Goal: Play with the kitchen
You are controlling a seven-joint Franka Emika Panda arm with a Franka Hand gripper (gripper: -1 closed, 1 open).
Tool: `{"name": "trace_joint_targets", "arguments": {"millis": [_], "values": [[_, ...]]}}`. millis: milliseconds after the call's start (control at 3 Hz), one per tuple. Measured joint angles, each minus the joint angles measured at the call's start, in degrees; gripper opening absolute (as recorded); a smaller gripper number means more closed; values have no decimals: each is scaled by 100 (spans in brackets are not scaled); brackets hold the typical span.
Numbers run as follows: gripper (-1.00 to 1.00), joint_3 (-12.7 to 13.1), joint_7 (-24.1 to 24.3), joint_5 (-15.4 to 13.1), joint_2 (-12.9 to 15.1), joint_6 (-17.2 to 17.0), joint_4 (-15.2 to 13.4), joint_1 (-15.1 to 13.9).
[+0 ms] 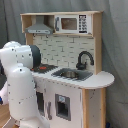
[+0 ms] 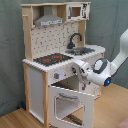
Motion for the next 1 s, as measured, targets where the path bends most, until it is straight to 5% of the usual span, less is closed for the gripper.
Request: {"name": "trace_joint_targets", "arguments": {"millis": [1000], "values": [[-100,3,-2051,30,-32,-33,-11,1]]}}
